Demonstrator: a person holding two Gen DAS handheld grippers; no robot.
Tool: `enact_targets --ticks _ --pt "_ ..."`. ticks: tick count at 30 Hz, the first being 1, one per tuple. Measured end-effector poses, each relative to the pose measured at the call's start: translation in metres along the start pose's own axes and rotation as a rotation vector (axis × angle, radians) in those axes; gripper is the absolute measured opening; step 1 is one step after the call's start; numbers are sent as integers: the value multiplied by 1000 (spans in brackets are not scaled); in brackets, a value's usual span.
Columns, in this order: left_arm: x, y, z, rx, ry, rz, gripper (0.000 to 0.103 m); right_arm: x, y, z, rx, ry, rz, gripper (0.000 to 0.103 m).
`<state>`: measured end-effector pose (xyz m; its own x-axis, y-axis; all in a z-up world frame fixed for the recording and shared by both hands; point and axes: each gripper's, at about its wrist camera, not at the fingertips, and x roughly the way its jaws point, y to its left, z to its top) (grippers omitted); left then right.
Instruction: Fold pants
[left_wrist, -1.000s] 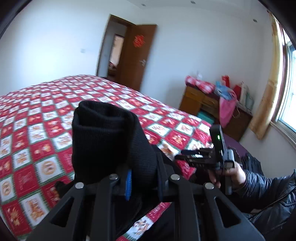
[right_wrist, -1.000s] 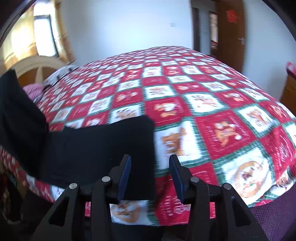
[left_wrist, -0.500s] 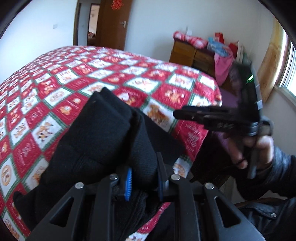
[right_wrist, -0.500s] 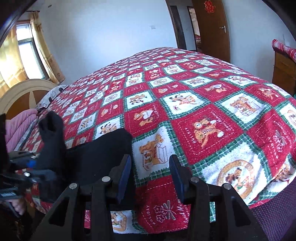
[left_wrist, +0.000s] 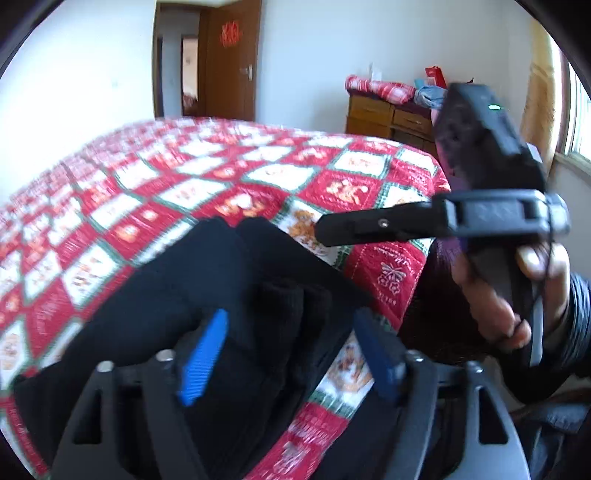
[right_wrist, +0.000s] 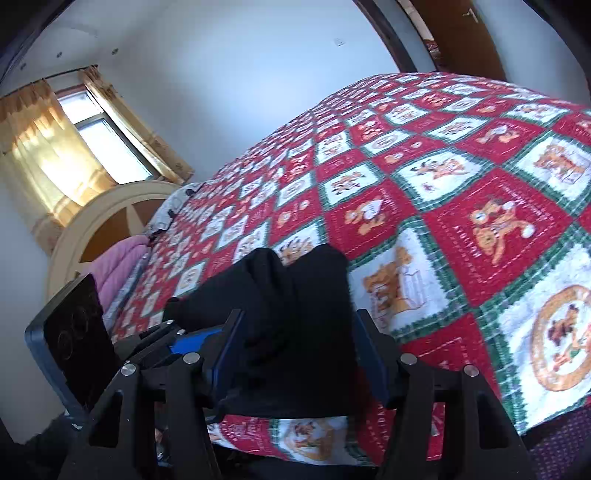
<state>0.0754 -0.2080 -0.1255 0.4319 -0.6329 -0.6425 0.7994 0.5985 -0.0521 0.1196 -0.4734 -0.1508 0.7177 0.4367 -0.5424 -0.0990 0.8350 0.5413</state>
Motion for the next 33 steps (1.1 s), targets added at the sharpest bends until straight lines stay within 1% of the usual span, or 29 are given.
enact_targets --ticks 1,3,5,6,7,8,9,11,12,14,15,16,17,19,21,23,25,26,28,30,31,32,33 --pt "-10 3 -5 -3 -21 20 76 1 1 -1 2 3 16 61" --pt "-26 13 -14 -44 -56 44 77 6 4 -2 -7 18 26 61" --pt "-44 31 -26 -124 -102 65 79 11 9 -6 -21 38 26 61" --pt "-52 41 -33 -165 -121 77 83 14 12 -7 -31 49 31 61" --pt "-58 52 -39 -205 -136 99 85 17 15 -8 -42 57 30 61" --pt "-65 64 -47 -246 -149 126 90 19 20 -9 -58 64 24 61" --pt "-67 74 -54 -278 -154 155 92 21 23 -9 -66 70 21 61" --pt "-71 92 -67 -341 -151 222 92 27 30 -9 -81 86 30 61" --pt "-70 99 -71 -368 -152 237 92 32 34 -10 -95 104 18 60" --pt "-67 113 -81 -442 -153 255 92 45 40 -13 -128 141 -56 60" --pt "-66 117 -85 -468 -152 256 92 49 40 -14 -130 149 -67 48" --pt "-64 121 -88 -496 -151 251 92 53 41 -17 -136 167 -73 25" --pt "-62 124 -91 -512 -150 248 92 56 42 -19 -147 182 -83 22" --pt "-58 129 -92 -527 -152 246 92 48 44 -21 -163 156 -77 18" --pt "-56 132 -91 -522 -149 260 97 34 48 -19 -171 114 -54 17" --pt "-56 133 -90 -515 -149 270 97 16 50 -15 -168 71 -31 17" --pt "-54 136 -89 -507 -137 285 97 4 52 -13 -170 41 -43 17" --pt "-51 137 -89 -506 -130 292 97 -1 50 -14 -166 33 -63 17" --pt "-48 138 -91 -512 -118 295 97 -2 38 -17 -136 52 -112 17" --pt "-43 140 -93 -515 -106 300 97 7 15 -23 -79 96 -167 17" --pt "-41 140 -94 -513 -99 300 97 12 5 -25 -51 118 -175 17" --pt "-40 140 -95 -509 -94 307 97 16 -2 -27 -32 142 -164 18" --pt "-40 140 -96 -505 -94 314 97 17 -4 -27 -29 146 -159 21"
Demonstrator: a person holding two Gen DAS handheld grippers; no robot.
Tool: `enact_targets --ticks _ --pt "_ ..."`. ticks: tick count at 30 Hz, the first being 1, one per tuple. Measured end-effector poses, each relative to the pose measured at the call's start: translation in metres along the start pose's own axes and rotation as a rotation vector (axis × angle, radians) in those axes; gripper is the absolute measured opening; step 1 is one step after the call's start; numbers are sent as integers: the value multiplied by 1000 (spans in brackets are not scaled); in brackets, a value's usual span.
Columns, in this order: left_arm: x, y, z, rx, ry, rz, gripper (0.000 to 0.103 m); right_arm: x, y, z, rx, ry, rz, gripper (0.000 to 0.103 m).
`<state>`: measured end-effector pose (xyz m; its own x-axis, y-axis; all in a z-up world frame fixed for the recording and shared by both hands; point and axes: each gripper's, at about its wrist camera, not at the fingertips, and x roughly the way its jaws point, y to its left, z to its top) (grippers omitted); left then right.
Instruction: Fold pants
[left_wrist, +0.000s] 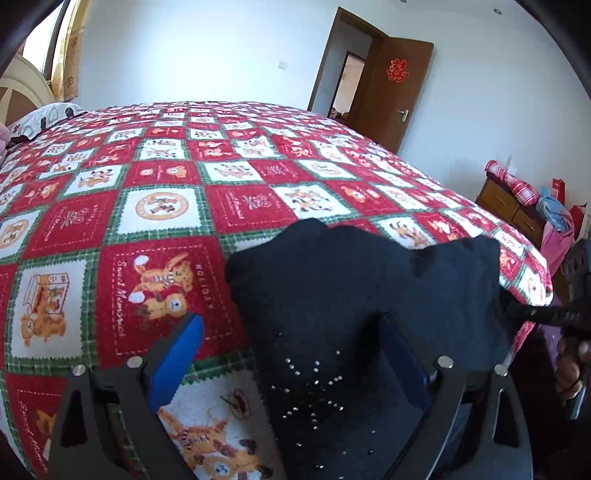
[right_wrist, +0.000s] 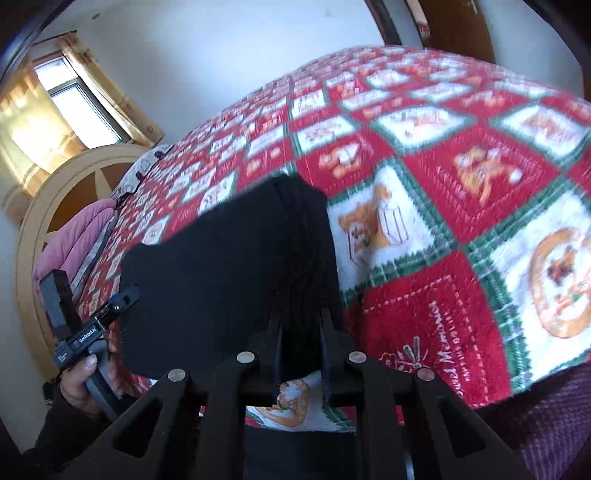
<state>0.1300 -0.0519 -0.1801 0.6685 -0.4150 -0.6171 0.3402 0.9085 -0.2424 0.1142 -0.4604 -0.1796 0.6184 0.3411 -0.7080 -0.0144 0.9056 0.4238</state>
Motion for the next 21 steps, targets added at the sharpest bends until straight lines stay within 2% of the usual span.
enact_targets --ticks 3,6,8,10,12,14,16,18,21 --pt "-7 -1 2 15 -25 32 97 -11 4 6 -17 -40 -41 44" --pt "-18 -3 10 42 -93 76 101 -34 13 14 -44 -148 -133 45" --pt "-19 -2 18 44 -116 86 102 -45 26 21 -91 -204 -112 45" --pt "-14 -2 26 45 -105 107 103 -48 50 29 -172 -233 -52 45" --pt "1 -1 32 64 -67 135 103 -33 73 36 -250 -200 49 45" --pt "17 3 33 82 -24 211 103 -12 85 40 -291 -149 108 45" --pt "27 13 33 54 -1 207 103 20 81 46 -261 -91 6 45" --pt "31 21 32 14 7 178 103 40 62 49 -184 -34 -39 45" --pt "34 17 32 26 1 193 103 46 48 47 -172 -27 -17 44"
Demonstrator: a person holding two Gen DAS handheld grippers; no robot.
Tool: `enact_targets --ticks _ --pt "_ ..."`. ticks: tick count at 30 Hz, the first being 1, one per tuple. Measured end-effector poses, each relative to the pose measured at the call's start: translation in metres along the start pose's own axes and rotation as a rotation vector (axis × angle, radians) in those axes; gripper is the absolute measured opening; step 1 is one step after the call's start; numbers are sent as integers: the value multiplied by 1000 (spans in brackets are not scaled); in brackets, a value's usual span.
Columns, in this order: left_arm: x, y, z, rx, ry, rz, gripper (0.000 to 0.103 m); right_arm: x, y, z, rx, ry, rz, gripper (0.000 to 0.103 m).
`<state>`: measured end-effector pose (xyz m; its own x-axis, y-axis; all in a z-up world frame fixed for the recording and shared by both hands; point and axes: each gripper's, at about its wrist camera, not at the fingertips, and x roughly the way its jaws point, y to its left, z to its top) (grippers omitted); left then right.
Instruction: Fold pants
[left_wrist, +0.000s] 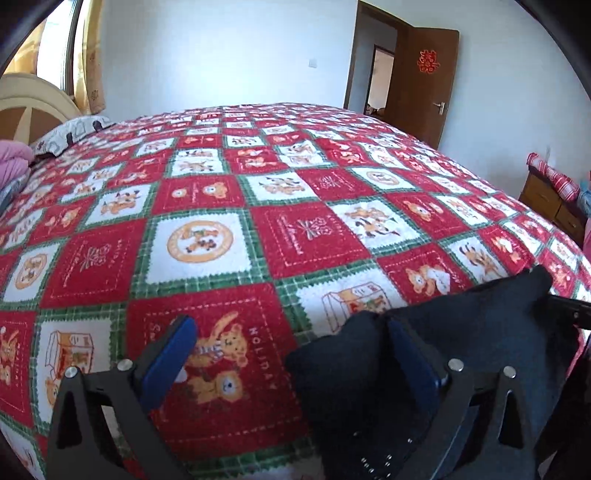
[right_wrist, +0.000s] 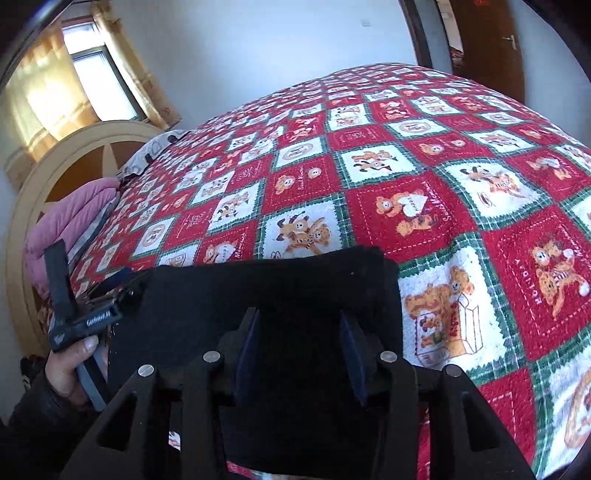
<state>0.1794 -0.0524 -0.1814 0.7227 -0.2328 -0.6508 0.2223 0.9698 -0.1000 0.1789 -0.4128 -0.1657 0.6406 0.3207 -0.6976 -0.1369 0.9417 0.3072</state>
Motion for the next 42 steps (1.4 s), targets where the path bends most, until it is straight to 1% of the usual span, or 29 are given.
enact_targets --ticks 5,7,9,11,13,16,19,23,27,29,30,32,33,39,42 --pt "0 -3 3 -6 1 6 103 0 5 -1 -41 -24 -37 44" --pt "-8 -2 1 -10 -4 7 103 0 5 -3 -59 -29 -39 44" --pt "-19 -1 -2 -18 -12 27 103 -10 3 -5 -49 -39 -29 45" --pt "-30 1 -3 -15 -27 38 103 -21 3 -8 -34 -60 -42 45" --pt "-45 2 -7 -16 -40 34 103 -34 6 -12 -45 -85 -76 55" --pt "-61 0 -13 -14 -50 14 103 -49 13 -22 -93 -105 -114 55" --pt "-66 -6 -19 9 -37 6 103 -49 22 -35 -150 -73 -144 56" --pt "-56 -9 -29 21 -2 7 103 -40 29 -48 -212 -45 -207 56" --pt "-44 -7 -36 18 34 5 103 -33 25 -52 -226 -16 -245 56" --pt "-42 -5 -40 3 46 -8 103 -29 22 -53 -236 -2 -268 60" --pt "-41 -5 -41 -4 49 -13 103 -25 20 -54 -237 19 -282 62" --pt "-41 -4 -42 -10 47 -21 103 -17 12 -55 -200 60 -259 63" --pt "-43 -5 -42 -8 47 -19 103 -18 7 -55 -180 60 -243 64" --pt "-55 0 -45 -39 47 -53 103 -34 4 -49 -140 19 -181 64" --pt "-60 0 -47 -38 42 -53 103 -44 0 -43 -102 -20 -154 64"
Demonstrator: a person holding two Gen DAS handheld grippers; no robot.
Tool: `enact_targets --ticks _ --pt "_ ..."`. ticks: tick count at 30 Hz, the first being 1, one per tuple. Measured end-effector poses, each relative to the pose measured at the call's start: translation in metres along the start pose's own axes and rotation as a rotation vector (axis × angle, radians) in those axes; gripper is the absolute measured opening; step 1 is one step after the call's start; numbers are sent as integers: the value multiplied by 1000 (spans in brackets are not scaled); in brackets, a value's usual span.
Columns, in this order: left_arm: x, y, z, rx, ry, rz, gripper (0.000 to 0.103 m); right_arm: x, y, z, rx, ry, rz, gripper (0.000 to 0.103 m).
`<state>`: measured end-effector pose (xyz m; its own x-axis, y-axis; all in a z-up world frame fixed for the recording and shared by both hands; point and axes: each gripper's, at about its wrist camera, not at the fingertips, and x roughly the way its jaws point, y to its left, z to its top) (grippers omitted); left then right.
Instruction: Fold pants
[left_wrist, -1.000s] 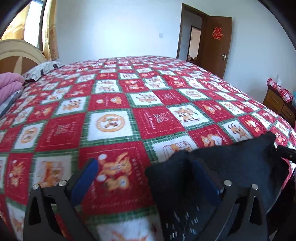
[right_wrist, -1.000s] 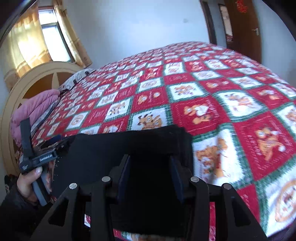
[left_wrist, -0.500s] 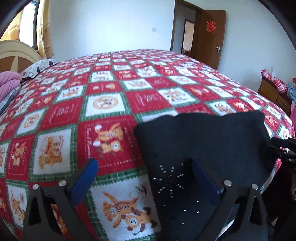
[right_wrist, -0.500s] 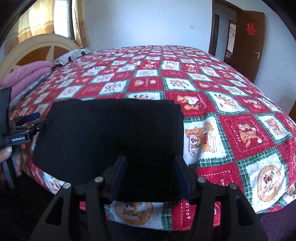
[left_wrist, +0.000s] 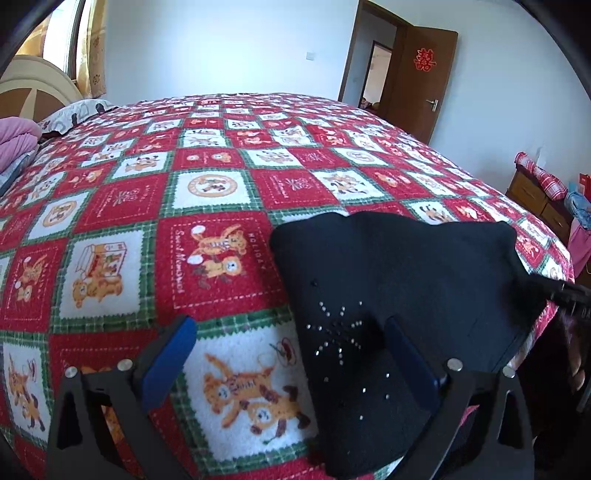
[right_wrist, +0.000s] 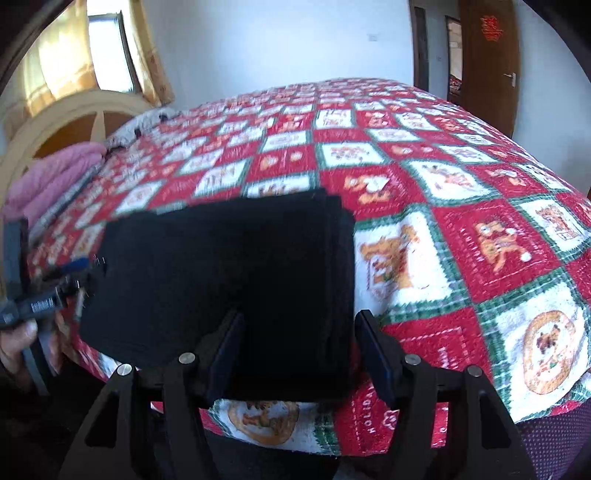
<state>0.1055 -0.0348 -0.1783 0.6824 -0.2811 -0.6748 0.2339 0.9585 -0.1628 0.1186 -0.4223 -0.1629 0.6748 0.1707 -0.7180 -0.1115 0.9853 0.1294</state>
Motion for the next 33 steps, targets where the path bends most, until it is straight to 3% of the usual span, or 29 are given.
enact_targets --ticks 4,7,11,13,14,16,19,22,27,33 --pt "-3 0 1 -11 -11 3 103 -19 -5 12 59 -88 0 64" --pt "-5 -7 2 3 -16 -14 103 -29 6 24 52 -136 63 64" --pt "-3 -23 -3 76 -2 0 103 -9 44 36 -54 -108 173 64" --pt "2 -24 -6 88 13 4 103 13 49 37 -70 -55 146 64" --pt "5 -23 -8 86 23 0 103 31 46 36 -53 -6 106 64" --pt "9 -18 -11 59 34 -20 103 46 38 35 -13 25 109 64" --pt "6 -17 -11 43 21 -31 103 31 36 36 -14 -12 145 64" --pt "3 -18 -11 33 11 -64 103 14 25 33 -4 -64 118 64" --pt "6 -19 -11 14 -5 -114 103 25 -20 21 117 3 108 64" --pt "10 -18 -8 6 -41 -140 103 35 -35 15 186 23 231 64"
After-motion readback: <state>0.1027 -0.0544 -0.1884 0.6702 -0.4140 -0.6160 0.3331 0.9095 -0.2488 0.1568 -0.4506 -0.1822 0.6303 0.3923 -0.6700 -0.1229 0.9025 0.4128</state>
